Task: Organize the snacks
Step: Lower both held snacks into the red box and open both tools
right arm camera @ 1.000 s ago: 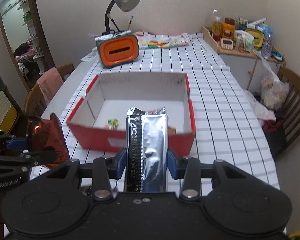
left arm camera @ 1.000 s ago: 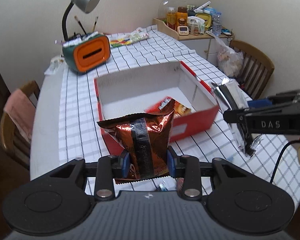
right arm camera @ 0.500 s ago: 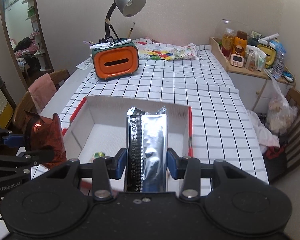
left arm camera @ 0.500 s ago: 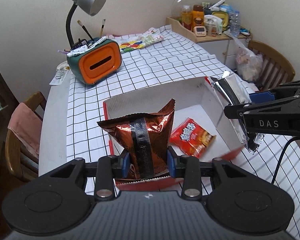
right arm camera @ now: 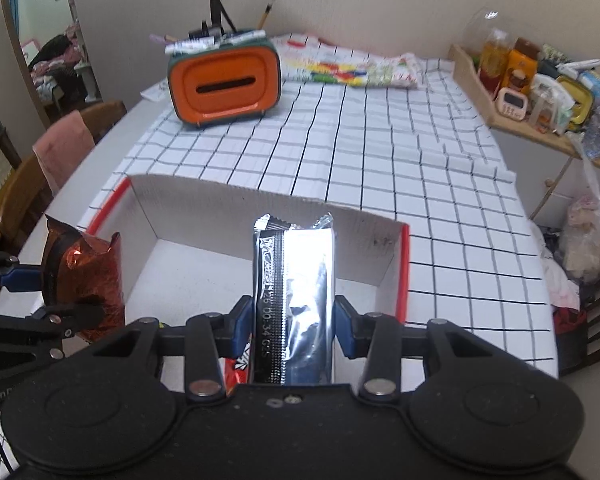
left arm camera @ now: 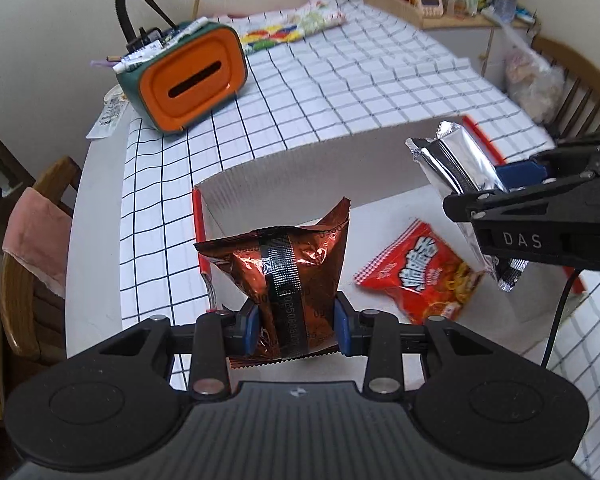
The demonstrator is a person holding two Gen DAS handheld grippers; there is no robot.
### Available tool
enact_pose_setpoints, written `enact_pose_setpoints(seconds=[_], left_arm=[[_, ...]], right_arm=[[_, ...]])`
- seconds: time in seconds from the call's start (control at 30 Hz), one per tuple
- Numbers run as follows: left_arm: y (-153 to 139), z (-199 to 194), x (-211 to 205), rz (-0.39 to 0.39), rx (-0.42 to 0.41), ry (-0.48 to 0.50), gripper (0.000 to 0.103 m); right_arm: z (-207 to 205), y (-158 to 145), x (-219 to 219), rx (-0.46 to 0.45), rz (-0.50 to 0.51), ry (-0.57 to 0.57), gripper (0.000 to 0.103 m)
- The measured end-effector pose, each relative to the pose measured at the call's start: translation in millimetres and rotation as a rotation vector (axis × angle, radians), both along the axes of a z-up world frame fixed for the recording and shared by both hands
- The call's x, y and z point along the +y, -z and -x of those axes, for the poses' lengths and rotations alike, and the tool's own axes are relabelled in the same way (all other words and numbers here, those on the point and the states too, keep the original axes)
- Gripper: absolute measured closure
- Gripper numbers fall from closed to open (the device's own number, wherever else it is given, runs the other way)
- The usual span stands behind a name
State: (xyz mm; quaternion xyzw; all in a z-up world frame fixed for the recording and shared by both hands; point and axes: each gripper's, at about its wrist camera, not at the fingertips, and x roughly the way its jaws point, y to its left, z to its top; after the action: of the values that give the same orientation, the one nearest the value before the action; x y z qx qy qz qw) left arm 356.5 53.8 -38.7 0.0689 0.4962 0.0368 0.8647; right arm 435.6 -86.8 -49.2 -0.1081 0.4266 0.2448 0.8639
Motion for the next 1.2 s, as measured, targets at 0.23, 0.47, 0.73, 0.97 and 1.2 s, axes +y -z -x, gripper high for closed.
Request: enact_pose_setpoints(seconds=[0.23,0.47,0.73,0.97,1.2], left_arm=[[21.8,-25.9,-5.3,-0.046,0.068,0.007,0.067],[36.4,-44.2,-13.5,-0.082,0.132,0.04,0.067],[50.7,-58.3,-10.9,-0.1,0.192,0.016,0.067],[52.3,-60.4,-11.8,-0.129,0.196,0.016,0.067],[42.1,-53.6,-11.3,-0.115,0.162,0.011,0.066]], right_arm=[[-27.4,24.3,14.5,0.065,0.047,-0.035,0.061],[-41.4,42.8,27.2,0.117,0.088,-0.065,0.061],[-48.0,54.1,34.1,0.161,0.124,-0.079,0.062],[-48.8,55.2,30.8,0.152,0.115,-0.068,0.062],[-40.9,43.3,26.5,0.14,0.097,-0.057,0.061]])
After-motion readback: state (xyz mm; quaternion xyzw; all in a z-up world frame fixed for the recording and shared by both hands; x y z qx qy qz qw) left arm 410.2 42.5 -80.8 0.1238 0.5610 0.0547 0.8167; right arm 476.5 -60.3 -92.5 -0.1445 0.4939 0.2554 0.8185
